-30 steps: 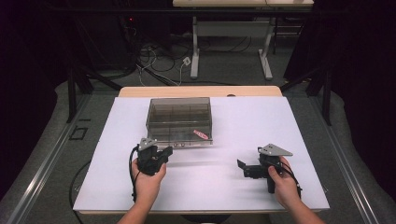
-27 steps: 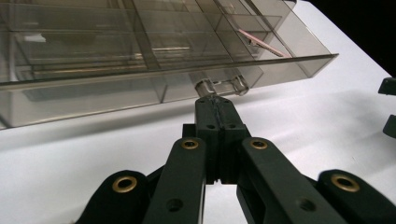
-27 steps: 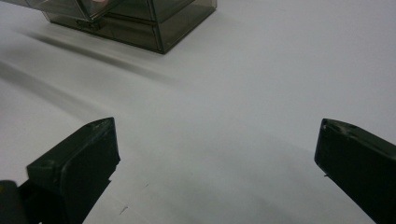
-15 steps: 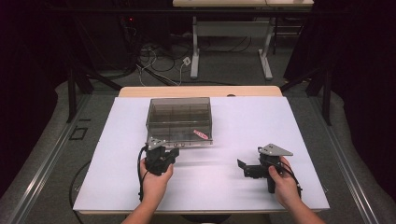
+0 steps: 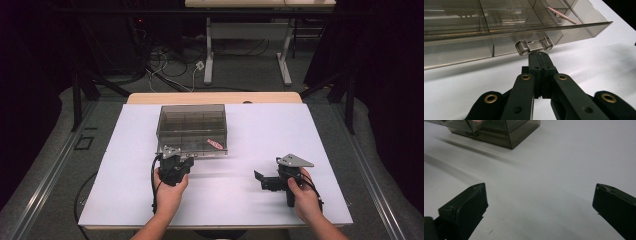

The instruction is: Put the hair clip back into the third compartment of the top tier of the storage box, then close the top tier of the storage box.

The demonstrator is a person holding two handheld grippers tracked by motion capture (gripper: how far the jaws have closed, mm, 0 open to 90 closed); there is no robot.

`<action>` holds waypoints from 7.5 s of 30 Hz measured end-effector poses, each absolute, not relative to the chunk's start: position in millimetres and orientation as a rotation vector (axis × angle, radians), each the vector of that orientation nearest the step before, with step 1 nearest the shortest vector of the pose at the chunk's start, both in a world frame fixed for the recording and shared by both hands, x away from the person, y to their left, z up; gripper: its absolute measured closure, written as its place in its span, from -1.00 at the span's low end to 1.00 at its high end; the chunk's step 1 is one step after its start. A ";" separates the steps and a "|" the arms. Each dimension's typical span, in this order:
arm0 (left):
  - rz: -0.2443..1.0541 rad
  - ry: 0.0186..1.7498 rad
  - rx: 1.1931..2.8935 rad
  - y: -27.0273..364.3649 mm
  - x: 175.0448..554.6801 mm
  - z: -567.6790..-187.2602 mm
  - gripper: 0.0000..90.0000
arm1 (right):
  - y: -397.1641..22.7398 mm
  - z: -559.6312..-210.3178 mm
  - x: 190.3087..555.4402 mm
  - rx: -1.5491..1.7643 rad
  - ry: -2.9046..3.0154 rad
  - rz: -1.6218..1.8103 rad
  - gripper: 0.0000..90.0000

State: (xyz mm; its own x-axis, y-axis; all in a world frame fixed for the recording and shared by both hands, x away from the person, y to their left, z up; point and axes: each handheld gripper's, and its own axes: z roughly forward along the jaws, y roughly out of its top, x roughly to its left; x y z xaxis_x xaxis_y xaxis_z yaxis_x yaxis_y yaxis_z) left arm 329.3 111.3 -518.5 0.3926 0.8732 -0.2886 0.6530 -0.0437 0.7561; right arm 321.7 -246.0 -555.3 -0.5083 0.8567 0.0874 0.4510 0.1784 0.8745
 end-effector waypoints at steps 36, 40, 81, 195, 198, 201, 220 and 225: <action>0.328 1.348 1.769 108.0 339.2 -514.4 1.00 | -246.9 -554.6 321.3 1.238 2.034 1.280 -1.00; 0.336 1.353 1.756 108.5 341.5 -514.9 1.00 | -246.8 -555.1 322.0 1.233 2.034 1.283 -1.00; 0.364 1.394 1.734 105.8 364.7 -514.5 1.00 | -247.9 -556.0 322.7 1.240 2.039 1.280 -1.00; 0.478 1.229 1.680 138.3 356.3 -473.3 -0.26 | -255.2 -552.5 320.1 1.229 2.007 1.282 -1.00; 0.491 1.192 1.692 143.4 353.3 -471.6 -0.29 | -255.2 -552.6 319.6 1.231 2.009 1.280 -1.00; 0.506 1.174 1.722 147.9 348.4 -470.1 -0.29 | -255.6 -552.6 319.6 1.228 2.007 1.281 -1.00; 0.514 1.130 1.755 175.3 325.0 -480.7 -0.86 | -254.9 -552.8 318.8 1.235 2.007 1.280 -1.00; 0.497 1.169 1.744 185.5 321.9 -490.8 -0.99 | -254.9 -553.1 318.8 1.238 2.006 1.277 -1.00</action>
State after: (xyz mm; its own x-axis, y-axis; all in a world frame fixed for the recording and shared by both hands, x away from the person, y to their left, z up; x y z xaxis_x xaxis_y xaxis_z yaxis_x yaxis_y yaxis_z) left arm 321.9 185.5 -490.8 0.4616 0.8722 -0.1620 0.4889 -0.0977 0.8669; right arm 318.8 -254.9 -553.1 -0.4916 0.8667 0.0848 0.4436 0.1654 0.8809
